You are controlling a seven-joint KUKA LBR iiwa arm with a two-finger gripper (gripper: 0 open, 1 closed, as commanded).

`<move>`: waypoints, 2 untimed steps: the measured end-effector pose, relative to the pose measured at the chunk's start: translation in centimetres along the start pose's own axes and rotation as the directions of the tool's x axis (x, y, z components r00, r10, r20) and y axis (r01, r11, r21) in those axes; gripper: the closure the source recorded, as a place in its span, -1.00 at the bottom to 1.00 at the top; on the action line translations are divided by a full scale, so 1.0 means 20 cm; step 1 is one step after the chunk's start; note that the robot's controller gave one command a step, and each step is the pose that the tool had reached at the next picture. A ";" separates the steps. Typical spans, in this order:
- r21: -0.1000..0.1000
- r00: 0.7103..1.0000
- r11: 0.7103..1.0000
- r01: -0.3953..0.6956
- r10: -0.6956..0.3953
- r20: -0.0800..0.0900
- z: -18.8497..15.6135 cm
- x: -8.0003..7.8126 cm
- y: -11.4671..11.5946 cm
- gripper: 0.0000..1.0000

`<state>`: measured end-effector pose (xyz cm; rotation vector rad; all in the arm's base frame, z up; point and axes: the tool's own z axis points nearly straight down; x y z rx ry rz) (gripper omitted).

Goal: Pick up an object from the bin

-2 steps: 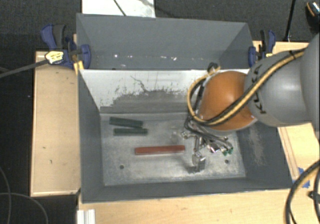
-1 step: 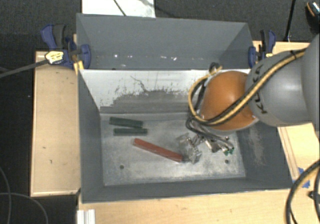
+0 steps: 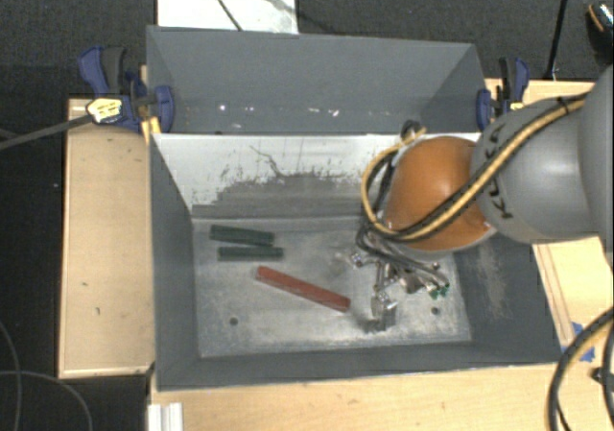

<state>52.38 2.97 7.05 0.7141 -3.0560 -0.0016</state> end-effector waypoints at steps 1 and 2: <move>0.001 1.000 1.000 0.009 -0.009 0.010 0.00 -0.19 0.24 -1.00; 0.002 1.000 1.000 0.005 -0.005 0.008 0.00 -0.18 0.22 1.00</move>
Offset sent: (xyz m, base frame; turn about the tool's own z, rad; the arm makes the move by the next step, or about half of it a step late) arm 0.0123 0.0555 -0.0005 -0.0054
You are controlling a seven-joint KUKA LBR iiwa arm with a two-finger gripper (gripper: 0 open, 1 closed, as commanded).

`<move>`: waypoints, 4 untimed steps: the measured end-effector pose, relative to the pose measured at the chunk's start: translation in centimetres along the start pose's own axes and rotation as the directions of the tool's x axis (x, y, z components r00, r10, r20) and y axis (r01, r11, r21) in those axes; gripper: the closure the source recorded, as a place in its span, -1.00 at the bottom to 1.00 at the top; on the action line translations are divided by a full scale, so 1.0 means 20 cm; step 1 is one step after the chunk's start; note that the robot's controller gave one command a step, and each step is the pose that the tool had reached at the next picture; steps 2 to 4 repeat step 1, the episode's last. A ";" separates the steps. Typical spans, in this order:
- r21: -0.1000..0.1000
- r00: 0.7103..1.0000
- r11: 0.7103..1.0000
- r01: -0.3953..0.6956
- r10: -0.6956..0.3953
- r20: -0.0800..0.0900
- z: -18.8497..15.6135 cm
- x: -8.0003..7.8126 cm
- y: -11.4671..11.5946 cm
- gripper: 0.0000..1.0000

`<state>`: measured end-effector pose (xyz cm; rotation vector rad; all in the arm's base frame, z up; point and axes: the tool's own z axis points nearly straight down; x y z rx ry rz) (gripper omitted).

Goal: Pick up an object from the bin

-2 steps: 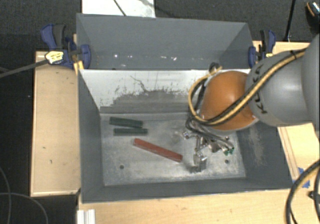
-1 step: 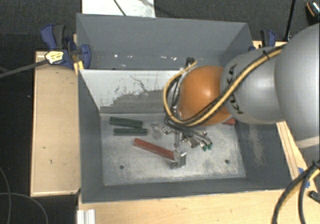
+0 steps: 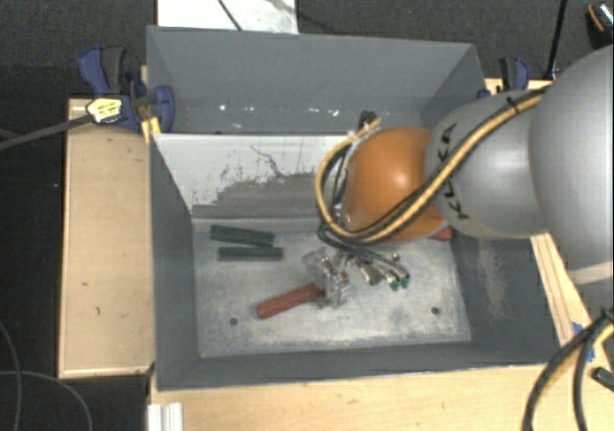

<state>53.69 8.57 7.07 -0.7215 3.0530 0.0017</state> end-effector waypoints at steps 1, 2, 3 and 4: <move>0.004 0.935 0.935 0.354 -0.354 0.003 -0.65 0.02 -0.06 1.00; 0.004 0.935 0.935 0.354 -0.354 0.003 -0.65 0.02 -0.06 1.00; 0.004 0.935 0.935 0.354 -0.354 0.003 -0.65 0.02 -0.06 1.00; 0.004 0.935 0.935 0.354 -0.354 0.003 -0.65 0.02 -0.06 1.00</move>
Offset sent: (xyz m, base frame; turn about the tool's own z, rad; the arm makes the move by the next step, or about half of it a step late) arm -0.0008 -0.0120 0.1274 -0.3643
